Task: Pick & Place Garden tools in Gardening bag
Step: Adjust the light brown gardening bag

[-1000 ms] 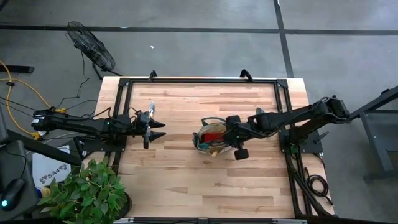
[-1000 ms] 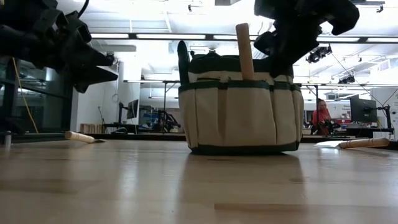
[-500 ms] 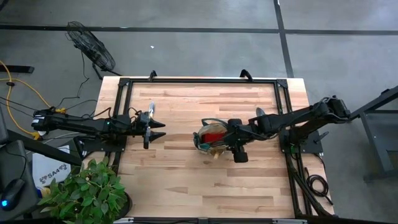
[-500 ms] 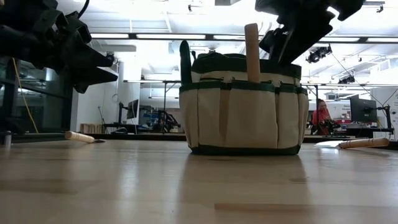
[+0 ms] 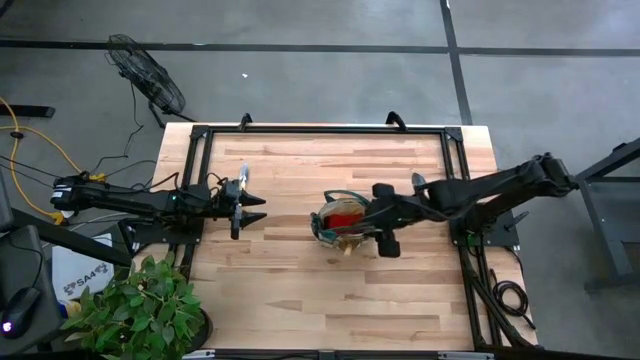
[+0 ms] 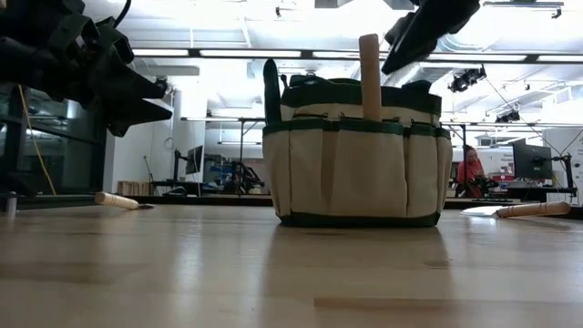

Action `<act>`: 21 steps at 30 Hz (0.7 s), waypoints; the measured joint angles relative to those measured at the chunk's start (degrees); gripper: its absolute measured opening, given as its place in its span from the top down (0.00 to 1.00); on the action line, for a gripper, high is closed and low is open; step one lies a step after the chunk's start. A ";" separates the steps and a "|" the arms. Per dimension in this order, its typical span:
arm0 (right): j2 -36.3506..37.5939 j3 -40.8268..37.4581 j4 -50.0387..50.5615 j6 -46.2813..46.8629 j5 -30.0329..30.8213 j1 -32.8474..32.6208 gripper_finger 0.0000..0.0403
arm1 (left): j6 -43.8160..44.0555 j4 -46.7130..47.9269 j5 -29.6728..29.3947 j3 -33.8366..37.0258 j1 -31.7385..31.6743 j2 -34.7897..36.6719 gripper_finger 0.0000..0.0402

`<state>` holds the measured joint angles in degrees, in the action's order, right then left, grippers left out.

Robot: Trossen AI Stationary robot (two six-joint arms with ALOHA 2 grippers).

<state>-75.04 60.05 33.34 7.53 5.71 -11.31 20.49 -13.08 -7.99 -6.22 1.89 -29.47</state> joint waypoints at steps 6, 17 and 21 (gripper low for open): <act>1.20 0.00 -1.48 -3.73 5.30 -2.04 0.49 | 0.00 0.02 0.00 0.00 0.00 0.00 0.44; -1.70 0.02 -8.00 -7.43 18.29 -9.57 0.49 | 0.00 0.37 -0.02 0.00 0.00 0.00 0.44; -4.60 0.01 -13.49 -7.98 23.13 -10.66 0.49 | 0.00 0.37 0.00 0.00 0.00 0.00 0.44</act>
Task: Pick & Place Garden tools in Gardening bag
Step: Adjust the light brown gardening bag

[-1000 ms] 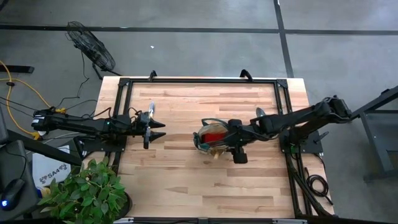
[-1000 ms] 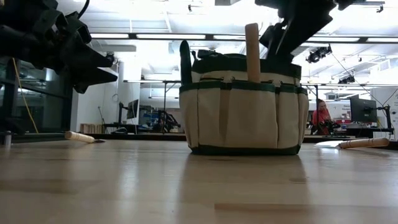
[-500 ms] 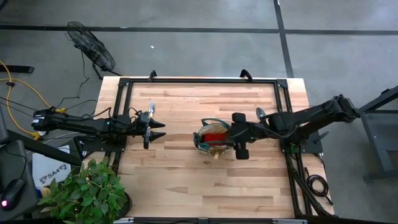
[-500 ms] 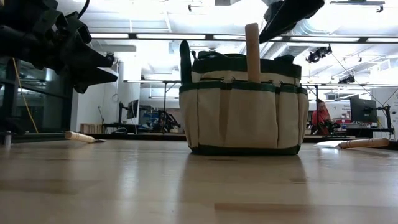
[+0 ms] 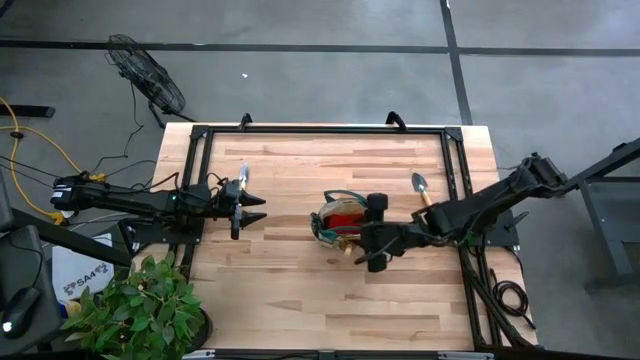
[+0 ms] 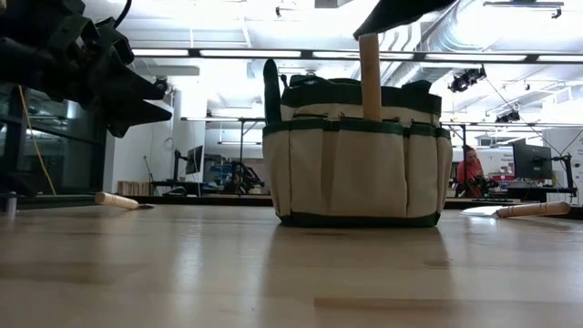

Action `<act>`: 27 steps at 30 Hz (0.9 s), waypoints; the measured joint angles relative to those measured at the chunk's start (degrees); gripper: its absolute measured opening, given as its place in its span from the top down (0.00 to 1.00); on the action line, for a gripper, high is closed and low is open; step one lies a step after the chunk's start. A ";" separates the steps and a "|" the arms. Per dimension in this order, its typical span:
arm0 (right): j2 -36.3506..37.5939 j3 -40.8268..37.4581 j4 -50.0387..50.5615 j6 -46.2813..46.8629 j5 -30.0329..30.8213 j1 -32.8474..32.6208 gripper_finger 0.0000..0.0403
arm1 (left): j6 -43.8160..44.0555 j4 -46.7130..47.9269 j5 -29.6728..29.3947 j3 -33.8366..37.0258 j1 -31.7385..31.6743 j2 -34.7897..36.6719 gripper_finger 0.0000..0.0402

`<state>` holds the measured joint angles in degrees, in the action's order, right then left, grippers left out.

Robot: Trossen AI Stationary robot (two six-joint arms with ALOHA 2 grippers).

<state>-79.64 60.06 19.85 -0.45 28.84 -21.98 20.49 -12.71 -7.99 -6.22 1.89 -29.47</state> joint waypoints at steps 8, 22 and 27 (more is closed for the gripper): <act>-1.40 0.01 0.55 -1.05 5.42 0.35 0.49 | 0.42 0.88 -0.02 0.00 0.02 0.00 0.44; -6.94 -0.01 5.17 -3.41 6.98 0.33 0.49 | 0.53 1.21 -0.02 0.00 0.02 -0.02 0.44; -7.13 0.00 5.30 -3.43 9.69 0.33 0.49 | 0.79 1.37 -0.02 0.00 0.00 -0.02 0.44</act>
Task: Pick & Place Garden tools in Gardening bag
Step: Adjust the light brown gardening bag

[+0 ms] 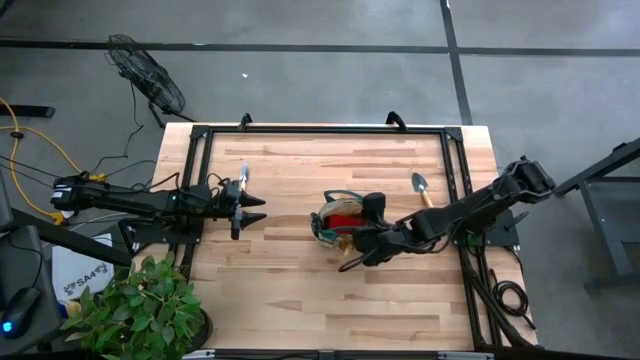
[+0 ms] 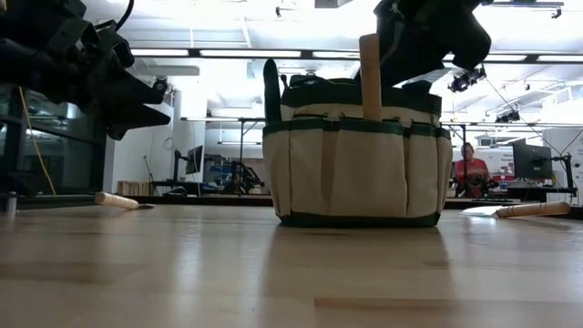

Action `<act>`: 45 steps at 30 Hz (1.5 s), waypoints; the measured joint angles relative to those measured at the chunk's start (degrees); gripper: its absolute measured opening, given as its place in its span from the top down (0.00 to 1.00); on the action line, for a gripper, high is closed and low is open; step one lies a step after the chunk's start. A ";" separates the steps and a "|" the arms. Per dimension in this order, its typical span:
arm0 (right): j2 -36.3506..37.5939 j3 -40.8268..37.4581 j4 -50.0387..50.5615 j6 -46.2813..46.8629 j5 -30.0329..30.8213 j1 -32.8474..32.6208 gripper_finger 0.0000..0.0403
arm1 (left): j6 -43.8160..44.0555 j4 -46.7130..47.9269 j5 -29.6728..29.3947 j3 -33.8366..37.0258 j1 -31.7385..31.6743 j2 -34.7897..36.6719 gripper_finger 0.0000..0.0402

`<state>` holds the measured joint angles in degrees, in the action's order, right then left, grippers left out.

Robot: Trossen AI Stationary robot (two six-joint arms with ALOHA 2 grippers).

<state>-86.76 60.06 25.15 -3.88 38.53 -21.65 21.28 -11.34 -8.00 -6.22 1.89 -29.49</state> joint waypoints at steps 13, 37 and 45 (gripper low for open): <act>0.00 0.01 4.57 0.81 -2.04 -0.50 0.49 | 0.02 0.62 -0.01 0.00 0.00 0.02 0.44; -2.29 0.01 4.30 -0.92 11.39 2.54 0.49 | 0.04 1.14 0.00 0.00 0.00 0.00 0.44; -2.32 0.01 4.24 -0.92 18.52 2.43 0.49 | 0.04 1.23 0.02 0.00 0.00 0.00 0.44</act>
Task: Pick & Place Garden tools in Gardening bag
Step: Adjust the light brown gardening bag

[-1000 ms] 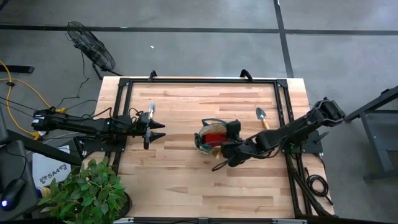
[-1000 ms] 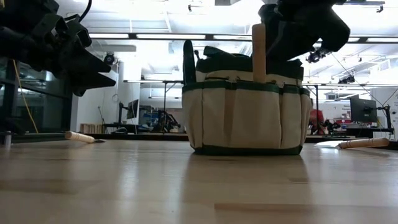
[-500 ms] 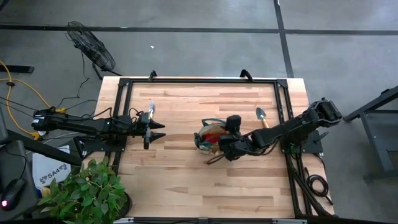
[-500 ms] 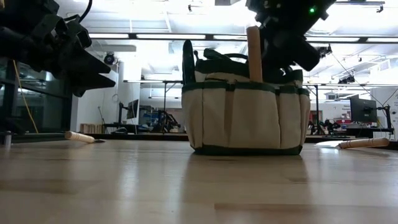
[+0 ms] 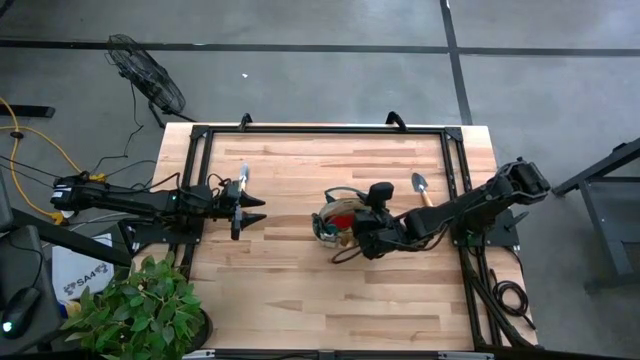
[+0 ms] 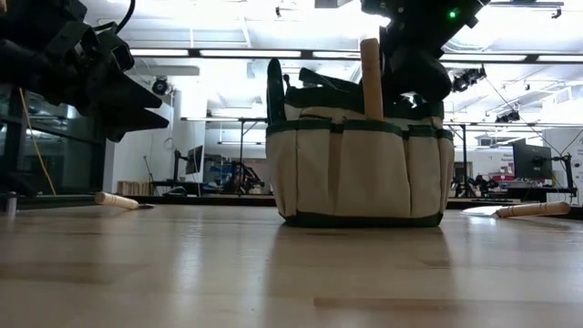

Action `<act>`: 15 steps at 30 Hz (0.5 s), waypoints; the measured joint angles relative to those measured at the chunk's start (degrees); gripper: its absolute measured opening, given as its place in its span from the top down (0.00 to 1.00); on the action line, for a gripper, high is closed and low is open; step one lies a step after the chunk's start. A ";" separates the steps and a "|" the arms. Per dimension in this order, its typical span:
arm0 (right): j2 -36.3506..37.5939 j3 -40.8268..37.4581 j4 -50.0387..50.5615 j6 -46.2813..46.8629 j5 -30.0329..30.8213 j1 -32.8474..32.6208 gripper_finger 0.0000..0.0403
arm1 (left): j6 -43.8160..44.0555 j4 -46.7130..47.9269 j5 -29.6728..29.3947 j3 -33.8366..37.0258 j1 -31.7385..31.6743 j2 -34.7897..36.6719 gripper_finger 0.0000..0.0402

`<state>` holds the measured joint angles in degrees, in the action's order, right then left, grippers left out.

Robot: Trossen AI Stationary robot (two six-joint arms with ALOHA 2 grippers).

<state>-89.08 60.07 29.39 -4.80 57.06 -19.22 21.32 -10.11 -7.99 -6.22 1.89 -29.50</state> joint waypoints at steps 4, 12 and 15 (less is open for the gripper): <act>0.00 0.00 -0.26 0.00 2.02 0.15 0.49 | 0.00 0.00 -0.02 0.00 0.00 0.00 0.44; 0.00 0.00 -0.94 -0.20 3.86 2.53 0.49 | -0.02 0.00 0.00 0.00 0.02 0.00 0.44; 0.00 0.00 -1.34 -1.56 2.71 4.60 0.49 | -0.02 0.00 -0.01 0.00 0.01 0.00 0.44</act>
<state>-89.08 60.07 28.04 -6.36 59.76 -14.63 21.30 -10.11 -8.00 -6.22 1.90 -29.50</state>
